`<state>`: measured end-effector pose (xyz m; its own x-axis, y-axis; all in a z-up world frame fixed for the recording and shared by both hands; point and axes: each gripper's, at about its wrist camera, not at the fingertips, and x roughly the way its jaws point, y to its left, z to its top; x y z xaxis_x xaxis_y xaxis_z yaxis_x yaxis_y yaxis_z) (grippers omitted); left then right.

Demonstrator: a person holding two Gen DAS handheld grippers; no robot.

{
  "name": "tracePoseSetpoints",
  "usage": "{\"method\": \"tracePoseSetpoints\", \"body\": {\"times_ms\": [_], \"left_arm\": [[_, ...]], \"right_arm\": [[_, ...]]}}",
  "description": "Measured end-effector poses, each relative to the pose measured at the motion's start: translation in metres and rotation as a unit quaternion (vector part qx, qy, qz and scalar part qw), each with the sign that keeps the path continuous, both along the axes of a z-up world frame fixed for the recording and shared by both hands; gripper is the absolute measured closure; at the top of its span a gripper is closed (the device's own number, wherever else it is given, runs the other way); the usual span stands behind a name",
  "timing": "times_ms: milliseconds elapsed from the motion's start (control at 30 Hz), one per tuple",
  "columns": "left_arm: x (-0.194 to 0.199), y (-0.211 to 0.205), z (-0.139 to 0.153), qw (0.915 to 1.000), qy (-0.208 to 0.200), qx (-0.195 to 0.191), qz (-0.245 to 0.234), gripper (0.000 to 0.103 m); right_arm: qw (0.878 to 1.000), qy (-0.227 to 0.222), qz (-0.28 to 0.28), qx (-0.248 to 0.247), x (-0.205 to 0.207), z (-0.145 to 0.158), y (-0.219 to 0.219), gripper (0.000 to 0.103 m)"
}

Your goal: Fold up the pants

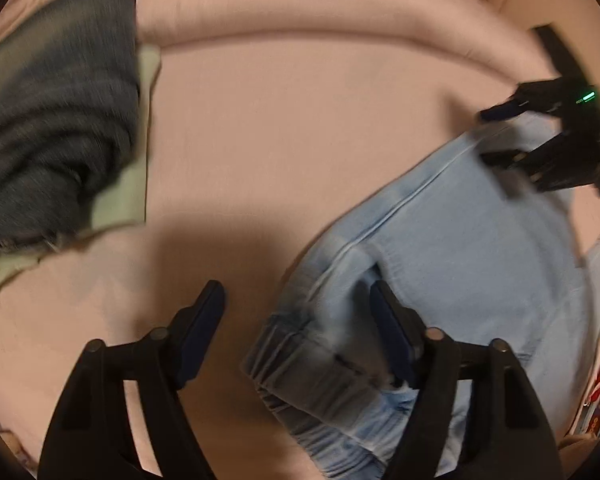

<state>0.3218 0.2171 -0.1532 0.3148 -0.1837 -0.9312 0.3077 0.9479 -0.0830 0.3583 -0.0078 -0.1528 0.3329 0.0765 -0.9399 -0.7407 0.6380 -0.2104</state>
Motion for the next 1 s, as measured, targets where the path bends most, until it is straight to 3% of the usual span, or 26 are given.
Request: {"method": "tracePoseSetpoints", "body": {"times_ms": [67,100,133,167,233,333,400,467,633,733,767,867,900,1000], "left_arm": [[-0.004,-0.009,0.002,0.9996,-0.014,0.021,-0.010,0.043],[-0.007,-0.011,0.006,0.9996,-0.017,0.012,-0.018,0.064],[-0.011,-0.013,0.009,0.9995,-0.024,0.009,-0.021,0.070],[-0.016,-0.015,0.014,0.9987,-0.040,0.025,-0.019,0.072],[-0.022,-0.019,0.020,0.9972,-0.059,0.043,-0.016,0.077],[-0.039,-0.025,0.045,0.9918,-0.108,0.069,-0.007,0.080],[-0.057,-0.034,0.066,0.9824,-0.159,0.097,-0.012,0.080],[-0.083,-0.047,0.089,0.9676,-0.213,0.133,-0.026,0.080],[-0.152,-0.059,0.114,0.9339,-0.298,0.181,-0.078,0.081],[-0.195,-0.069,0.111,0.9049,-0.353,0.206,-0.118,0.081],[-0.217,-0.071,0.107,0.8916,-0.375,0.215,-0.135,0.081],[-0.252,-0.076,0.088,0.8739,-0.388,0.236,-0.173,0.081],[-0.267,-0.077,0.079,0.8685,-0.386,0.247,-0.189,0.081],[-0.300,-0.076,0.051,0.8578,-0.374,0.271,-0.226,0.081]], "right_arm": [[1.000,0.005,-0.011,0.010,0.001,-0.004,-0.002,0.048],[1.000,0.003,-0.011,0.013,0.000,-0.003,-0.002,0.054],[1.000,-0.001,-0.009,0.010,-0.006,-0.002,-0.005,0.074],[1.000,-0.009,-0.006,0.002,-0.011,-0.003,-0.003,0.086],[0.999,-0.038,0.001,-0.017,-0.028,-0.002,-0.005,0.093],[0.996,-0.087,-0.012,-0.001,-0.056,0.017,-0.013,0.095],[0.991,-0.130,-0.019,0.007,-0.079,0.039,-0.021,0.095],[0.984,-0.177,-0.027,0.013,-0.108,0.063,-0.024,0.095],[0.963,-0.265,-0.025,0.035,-0.197,0.111,-0.044,0.095],[0.956,-0.291,-0.005,0.031,-0.250,0.110,-0.047,0.095],[0.954,-0.300,0.002,0.024,-0.269,0.109,-0.047,0.095],[0.955,-0.294,0.017,0.032,-0.314,0.100,-0.050,0.095],[0.957,-0.289,0.023,0.032,-0.313,0.103,-0.056,0.095],[0.966,-0.253,0.043,0.036,-0.334,0.072,-0.052,0.095]]}}
